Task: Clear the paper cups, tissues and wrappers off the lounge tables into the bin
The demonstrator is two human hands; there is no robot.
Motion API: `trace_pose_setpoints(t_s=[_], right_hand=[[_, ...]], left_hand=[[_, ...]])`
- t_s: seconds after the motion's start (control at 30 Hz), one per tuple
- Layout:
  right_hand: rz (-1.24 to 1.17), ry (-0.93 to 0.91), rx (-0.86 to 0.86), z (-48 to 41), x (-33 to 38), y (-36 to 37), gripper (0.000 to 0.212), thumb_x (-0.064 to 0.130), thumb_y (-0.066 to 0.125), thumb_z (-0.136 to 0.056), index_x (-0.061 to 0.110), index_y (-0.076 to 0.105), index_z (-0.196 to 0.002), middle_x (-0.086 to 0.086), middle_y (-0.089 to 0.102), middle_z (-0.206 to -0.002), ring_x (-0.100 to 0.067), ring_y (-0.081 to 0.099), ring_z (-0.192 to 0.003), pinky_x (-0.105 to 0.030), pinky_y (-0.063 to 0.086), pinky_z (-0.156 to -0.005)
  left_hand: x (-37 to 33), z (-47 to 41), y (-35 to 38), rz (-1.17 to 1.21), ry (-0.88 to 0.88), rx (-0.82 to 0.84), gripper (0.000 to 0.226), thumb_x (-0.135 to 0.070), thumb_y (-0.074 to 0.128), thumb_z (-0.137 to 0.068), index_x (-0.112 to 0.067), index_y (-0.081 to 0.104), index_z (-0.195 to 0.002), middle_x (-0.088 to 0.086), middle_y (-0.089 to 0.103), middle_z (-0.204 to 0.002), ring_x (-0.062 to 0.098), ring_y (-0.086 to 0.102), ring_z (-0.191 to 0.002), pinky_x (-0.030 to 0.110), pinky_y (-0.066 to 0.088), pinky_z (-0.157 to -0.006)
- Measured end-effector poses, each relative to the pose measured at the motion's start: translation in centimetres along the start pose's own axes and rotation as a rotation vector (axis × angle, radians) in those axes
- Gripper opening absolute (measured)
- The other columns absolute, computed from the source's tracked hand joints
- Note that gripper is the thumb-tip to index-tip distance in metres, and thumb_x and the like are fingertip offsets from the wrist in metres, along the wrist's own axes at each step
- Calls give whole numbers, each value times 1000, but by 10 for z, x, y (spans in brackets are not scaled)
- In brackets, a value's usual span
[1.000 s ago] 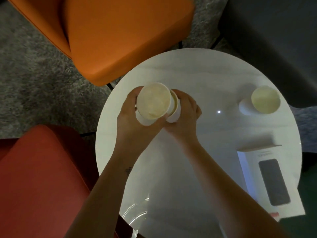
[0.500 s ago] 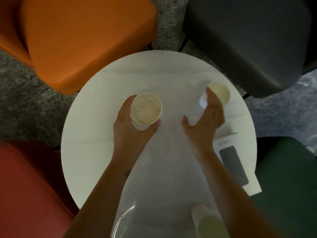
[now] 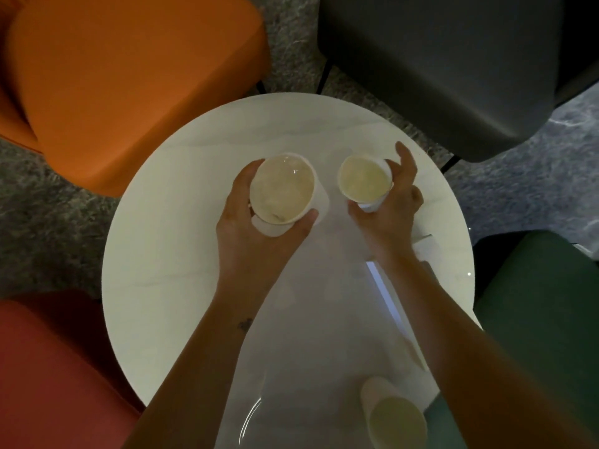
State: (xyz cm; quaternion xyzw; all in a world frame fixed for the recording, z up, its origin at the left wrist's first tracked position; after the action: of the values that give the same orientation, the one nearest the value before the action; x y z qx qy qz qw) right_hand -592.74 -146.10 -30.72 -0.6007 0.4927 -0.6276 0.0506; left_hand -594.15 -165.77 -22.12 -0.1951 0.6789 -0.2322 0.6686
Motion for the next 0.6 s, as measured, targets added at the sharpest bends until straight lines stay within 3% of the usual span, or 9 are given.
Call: trace_pose_setpoints(t_s=[0.07,0.13,0.2,0.27,0.3,0.4,0.47,0.53,0.6], right_hand=[[-2,-104,58,17,13,-3,95,31,82,-64,21,21,-135,-7,59,-118,-13,50,-113,-37,25,-101],[-24,-147,50,33,26,-8,91,33,81,-66,20,22,-134,-6,61,-115,-4,45,-110,-32,26,-102],[-101,-148,52,42,40,-15,85,38,76,-70,21,22,-133,-6,61,-114,-6,49,-109,-29,23,-103],[-176,-139,56,51,50,-21,81,43,72,-73,23,22,-133,-4,60,-116,-5,48,-109,-35,26,-104],[-200,-128,58,56,53,-24,83,42,73,-71,24,22,-134,1,59,-117,0,45,-111,-39,29,-103],[-247,-92,54,72,60,-29,93,35,80,-62,22,22,-135,21,48,-111,19,31,-115,-48,37,-99],[-258,-70,44,85,59,-31,95,34,80,-61,19,23,-135,28,44,-110,26,29,-113,-43,37,-96],[-244,-32,73,98,55,-35,96,34,80,-60,21,21,-136,32,42,-111,20,37,-111,-41,36,-98],[-221,21,128,108,50,-41,97,39,80,-60,29,20,-136,27,43,-113,9,44,-108,-49,38,-101]], left_hand=[[-9,0,0,29,24,15,66,-30,79,-71,-31,38,-123,-31,40,-113,-25,40,-102,-5,32,-85],[-16,1,3,45,40,44,71,-31,79,-70,-23,41,-130,-19,47,-121,-13,43,-108,-1,33,-91],[-20,4,9,16,58,87,76,-30,80,-68,-15,42,-133,-4,52,-129,2,46,-114,13,40,-98],[-21,11,16,0,70,147,77,-30,80,-68,-12,43,-133,3,52,-132,13,49,-119,29,43,-102],[-19,15,20,-3,80,175,77,-29,80,-68,-11,43,-133,5,52,-132,15,49,-120,30,42,-103],[-5,28,28,-16,91,242,79,-27,81,-69,-10,41,-135,6,51,-135,17,48,-123,18,34,-101],[5,37,32,-6,83,280,82,-27,82,-67,-11,40,-136,4,50,-136,15,47,-124,8,32,-96],[11,47,34,-5,91,300,83,-28,83,-64,-11,42,-135,3,52,-133,9,47,-119,-1,31,-89],[14,56,36,-9,124,312,81,-28,84,-63,-10,45,-132,4,55,-130,6,47,-113,-4,30,-85]])
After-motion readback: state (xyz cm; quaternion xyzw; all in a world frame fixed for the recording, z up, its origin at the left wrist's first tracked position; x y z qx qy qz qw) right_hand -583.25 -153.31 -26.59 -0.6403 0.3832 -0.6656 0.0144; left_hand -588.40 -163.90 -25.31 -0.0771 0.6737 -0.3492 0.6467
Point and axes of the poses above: each hand's wrist, its own z-axis away from the middle knuckle, its own y-axis out of the palm, x = y × z, the point moved 6 cm from there along -z, towards the middle knuckle
